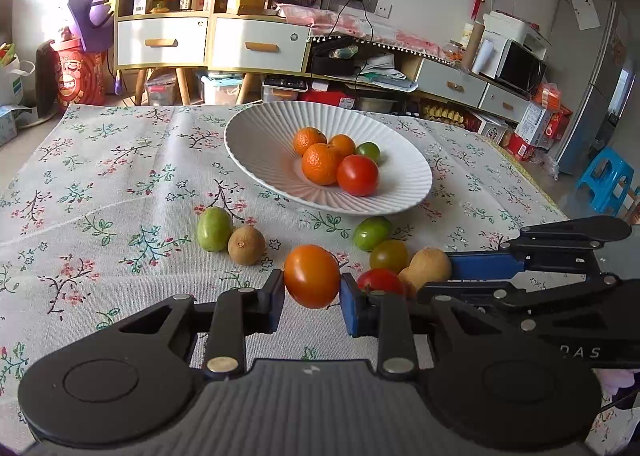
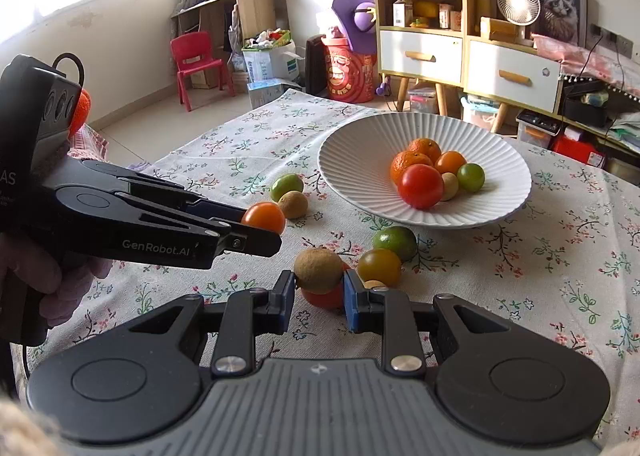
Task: Organize fruits
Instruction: 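Carry the orange tomato and kiwi into the white bowl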
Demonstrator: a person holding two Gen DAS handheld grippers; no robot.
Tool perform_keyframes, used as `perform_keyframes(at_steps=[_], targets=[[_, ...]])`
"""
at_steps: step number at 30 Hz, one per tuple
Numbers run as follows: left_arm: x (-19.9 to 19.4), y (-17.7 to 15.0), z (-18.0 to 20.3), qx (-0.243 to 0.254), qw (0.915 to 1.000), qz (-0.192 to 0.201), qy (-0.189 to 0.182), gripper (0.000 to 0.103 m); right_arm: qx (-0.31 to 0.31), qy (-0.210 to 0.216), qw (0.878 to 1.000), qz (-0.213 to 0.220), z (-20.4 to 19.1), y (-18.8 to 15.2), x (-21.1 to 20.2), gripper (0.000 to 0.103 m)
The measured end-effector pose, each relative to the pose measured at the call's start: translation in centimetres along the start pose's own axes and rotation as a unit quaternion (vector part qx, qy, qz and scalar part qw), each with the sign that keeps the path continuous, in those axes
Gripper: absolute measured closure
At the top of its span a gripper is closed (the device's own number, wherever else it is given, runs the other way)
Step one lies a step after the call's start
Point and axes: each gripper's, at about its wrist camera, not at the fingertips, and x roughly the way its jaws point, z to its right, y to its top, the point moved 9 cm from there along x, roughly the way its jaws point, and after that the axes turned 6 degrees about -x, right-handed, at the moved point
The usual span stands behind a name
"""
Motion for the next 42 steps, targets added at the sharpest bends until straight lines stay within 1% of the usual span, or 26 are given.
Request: perform_keyframes(at_steps=[5, 12, 15, 21, 24, 28, 34, 42], targets=[[-0.1, 1.1, 0.5, -0.004, 0.9999, 0.010, -0.005, 0.081, 0.011, -0.019, 1.000, 0.019, 1.5, 1.2, -0.5, 0.080], [0.3, 3.2, 1.7, 0.012, 0.9996, 0.026, -0.008, 0.081, 0.024, -0.052, 0.998, 0.033, 4.3, 2.7, -0.3, 0.079], [1.0, 3.8, 2.1, 0.022, 0.9994, 0.027, -0.007, 0.081, 0.030, -0.064, 0.997, 0.035, 5.6, 3.0, 0.2, 0.080], [3.1, 4.8, 1.7, 0.035, 0.9991, 0.022, 0.000, 0.081, 0.030, -0.085, 0.996, 0.021, 8.1, 2.7, 1.7, 0.079], [4.0, 5.1, 1.5, 0.044, 0.9989, 0.013, 0.004, 0.081, 0.022, -0.089, 0.996, 0.016, 8.9, 2.5, 2.3, 0.079], [5.2, 5.3, 1.6, 0.075, 0.9971, 0.005, 0.016, 0.081, 0.020, -0.096, 0.995, 0.012, 9.7, 2.7, 3.0, 0.080], [6.7, 5.2, 1.5, 0.080, 0.9967, -0.006, 0.014, 0.081, 0.012, -0.095, 0.995, 0.003, 10.2, 2.7, 3.9, 0.079], [7.3, 5.1, 2.0, 0.090, 0.9959, -0.008, 0.006, 0.081, 0.001, -0.093, 0.996, -0.002, 10.4, 2.6, 4.5, 0.080]])
